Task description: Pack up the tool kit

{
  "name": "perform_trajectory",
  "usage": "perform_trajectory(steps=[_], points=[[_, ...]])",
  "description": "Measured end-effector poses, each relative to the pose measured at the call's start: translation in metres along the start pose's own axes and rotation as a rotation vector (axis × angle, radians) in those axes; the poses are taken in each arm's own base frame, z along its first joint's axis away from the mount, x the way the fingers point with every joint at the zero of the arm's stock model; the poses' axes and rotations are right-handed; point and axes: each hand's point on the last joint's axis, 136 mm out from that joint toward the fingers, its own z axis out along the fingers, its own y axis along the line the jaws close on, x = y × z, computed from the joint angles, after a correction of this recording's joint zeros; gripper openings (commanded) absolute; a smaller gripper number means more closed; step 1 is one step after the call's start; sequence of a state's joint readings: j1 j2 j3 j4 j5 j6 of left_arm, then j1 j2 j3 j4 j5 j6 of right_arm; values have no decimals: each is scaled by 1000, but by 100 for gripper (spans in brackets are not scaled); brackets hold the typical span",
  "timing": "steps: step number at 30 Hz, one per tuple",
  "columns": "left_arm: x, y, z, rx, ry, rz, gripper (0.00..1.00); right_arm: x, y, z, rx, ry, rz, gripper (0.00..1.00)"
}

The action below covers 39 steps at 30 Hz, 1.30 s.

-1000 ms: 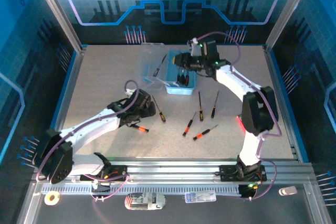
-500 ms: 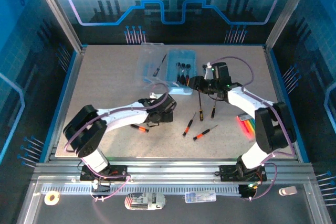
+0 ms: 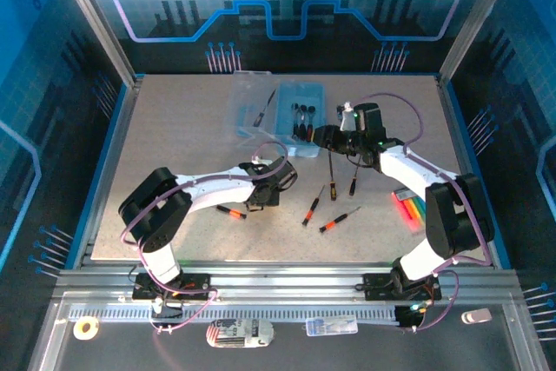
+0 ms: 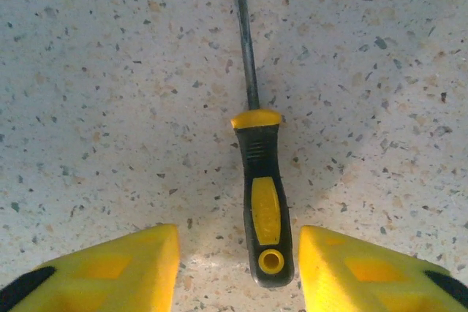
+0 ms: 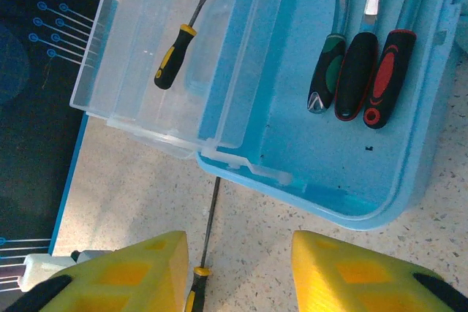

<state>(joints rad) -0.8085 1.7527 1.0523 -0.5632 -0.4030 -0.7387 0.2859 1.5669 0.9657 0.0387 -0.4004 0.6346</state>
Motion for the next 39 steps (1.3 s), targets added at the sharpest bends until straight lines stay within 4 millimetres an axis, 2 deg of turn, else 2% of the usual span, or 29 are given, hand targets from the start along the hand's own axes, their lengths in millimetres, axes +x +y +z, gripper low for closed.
perform_trajectory(steps=[5, 11, 22, 30, 39], points=[[-3, 5, 2, -10, 0, 3, 37, 0, 1, -1, -4, 0, -1, 43], [-6, 10, 3, -17, 3, 10, 38, -3, 8, -7, -18, -15, -14, 44], [-2, 4, 9, 6, 30, 58, 37, -4, 11, -11, -26, -20, -24, 44], [0, 5, 15, 5, 47, 57, 24, -3, 10, -11, -24, -19, -22, 44], [-1, 6, 15, 4, 46, 78, 15, -2, 10, -15, -27, -24, -21, 44]])
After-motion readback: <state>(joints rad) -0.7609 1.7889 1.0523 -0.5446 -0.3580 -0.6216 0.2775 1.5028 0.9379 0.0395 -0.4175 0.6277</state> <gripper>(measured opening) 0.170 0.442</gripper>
